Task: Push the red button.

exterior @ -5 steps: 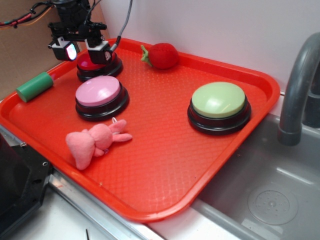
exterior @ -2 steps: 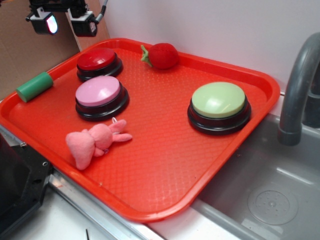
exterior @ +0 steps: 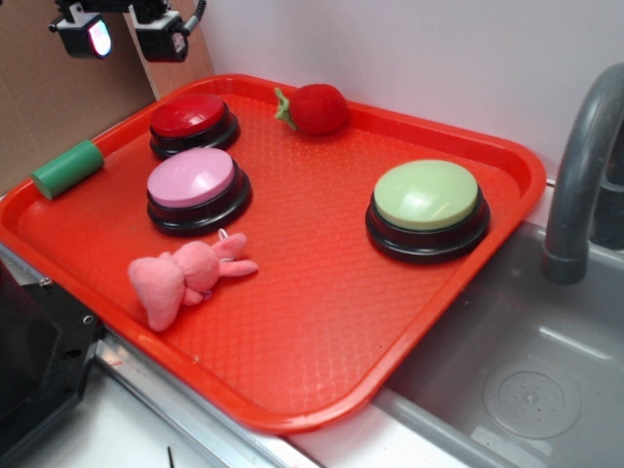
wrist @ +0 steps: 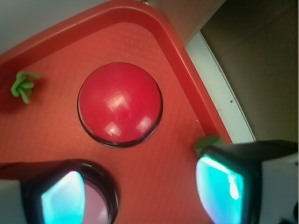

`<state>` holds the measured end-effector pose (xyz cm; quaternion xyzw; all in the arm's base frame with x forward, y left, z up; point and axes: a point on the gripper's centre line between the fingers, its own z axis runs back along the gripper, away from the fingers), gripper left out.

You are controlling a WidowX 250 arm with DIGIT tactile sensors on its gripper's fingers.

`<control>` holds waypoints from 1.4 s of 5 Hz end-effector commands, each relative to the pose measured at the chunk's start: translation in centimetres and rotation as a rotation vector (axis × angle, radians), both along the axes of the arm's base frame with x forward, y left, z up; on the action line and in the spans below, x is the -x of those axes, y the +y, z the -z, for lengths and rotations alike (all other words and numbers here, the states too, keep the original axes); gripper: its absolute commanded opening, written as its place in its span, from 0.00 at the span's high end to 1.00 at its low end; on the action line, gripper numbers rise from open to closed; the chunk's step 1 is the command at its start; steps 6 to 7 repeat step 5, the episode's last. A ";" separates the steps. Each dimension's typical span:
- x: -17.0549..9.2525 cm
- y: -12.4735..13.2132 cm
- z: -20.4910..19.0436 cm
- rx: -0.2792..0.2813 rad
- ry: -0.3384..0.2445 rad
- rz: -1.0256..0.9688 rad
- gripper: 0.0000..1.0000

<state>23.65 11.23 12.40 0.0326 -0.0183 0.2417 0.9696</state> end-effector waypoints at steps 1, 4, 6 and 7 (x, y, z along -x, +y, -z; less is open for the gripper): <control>-0.2 0.2 -3.6 -0.041 -0.091 0.027 0.00; -0.7 -1.5 -4.4 -0.075 -0.115 0.089 0.00; -0.8 -1.7 -4.4 -0.099 -0.119 0.097 0.00; -0.8 -1.7 -4.4 -0.099 -0.119 0.097 0.00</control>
